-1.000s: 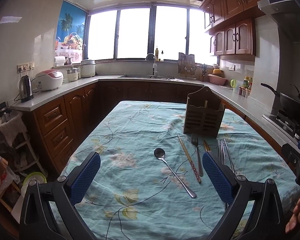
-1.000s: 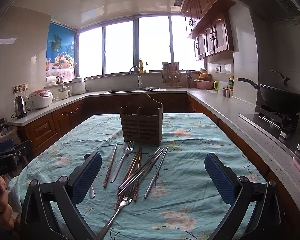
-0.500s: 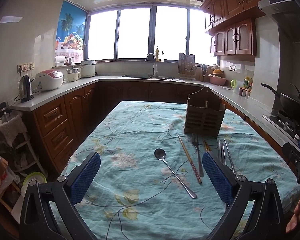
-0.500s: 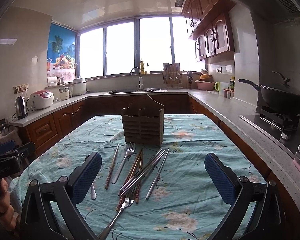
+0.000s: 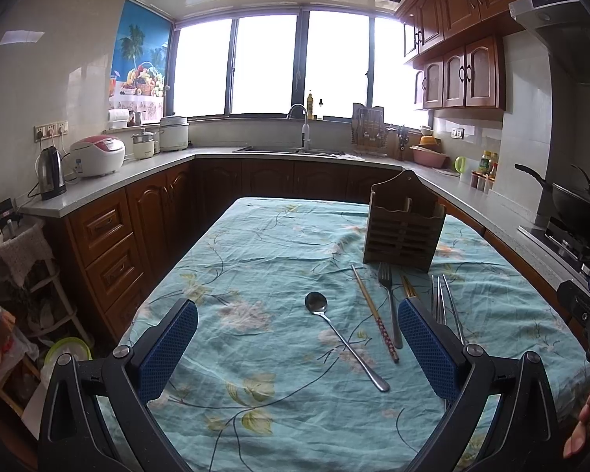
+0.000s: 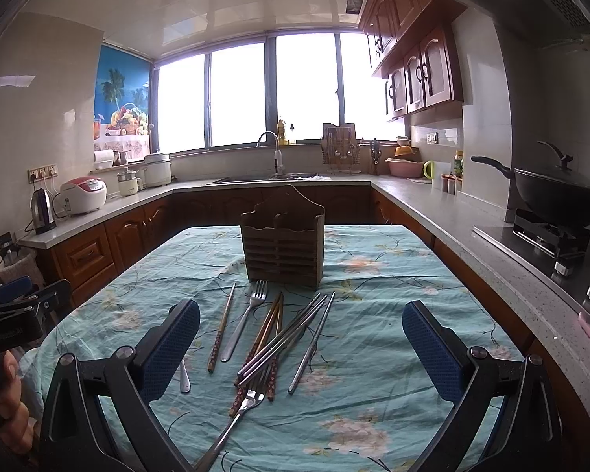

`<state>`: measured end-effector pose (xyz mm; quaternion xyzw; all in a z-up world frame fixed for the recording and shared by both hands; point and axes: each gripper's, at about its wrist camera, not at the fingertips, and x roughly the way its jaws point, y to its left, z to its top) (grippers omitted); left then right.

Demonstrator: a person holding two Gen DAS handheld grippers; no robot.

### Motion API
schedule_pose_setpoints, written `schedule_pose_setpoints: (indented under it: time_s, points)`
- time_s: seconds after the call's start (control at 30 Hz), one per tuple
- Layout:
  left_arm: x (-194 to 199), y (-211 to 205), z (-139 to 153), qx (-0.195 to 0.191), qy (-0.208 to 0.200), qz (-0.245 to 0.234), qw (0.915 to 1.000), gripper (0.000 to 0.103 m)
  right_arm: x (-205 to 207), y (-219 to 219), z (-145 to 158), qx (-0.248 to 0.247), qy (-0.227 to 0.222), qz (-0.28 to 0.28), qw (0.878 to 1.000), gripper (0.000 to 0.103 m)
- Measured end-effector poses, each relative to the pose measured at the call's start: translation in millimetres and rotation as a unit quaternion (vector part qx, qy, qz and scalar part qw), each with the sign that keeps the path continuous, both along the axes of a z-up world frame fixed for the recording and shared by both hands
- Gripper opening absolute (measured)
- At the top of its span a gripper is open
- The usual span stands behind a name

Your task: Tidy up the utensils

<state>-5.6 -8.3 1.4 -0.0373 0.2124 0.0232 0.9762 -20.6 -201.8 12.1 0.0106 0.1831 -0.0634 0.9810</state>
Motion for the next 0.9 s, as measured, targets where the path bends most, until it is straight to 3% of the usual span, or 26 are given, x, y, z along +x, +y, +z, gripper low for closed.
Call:
schedule_pose_setpoints:
  time_s: [0.6,0.9]
  points:
    - [12,0,-8,0.000,0.012,0.001,0.9999,0.102,5,2,-1,0.003,0.004,0.001,1.000,0.103]
    - [34,1,-13,-0.006,0.046,-0.010,0.9989,0.102,13,-5,-6,0.007,0.014,0.001,1.000,0.103]
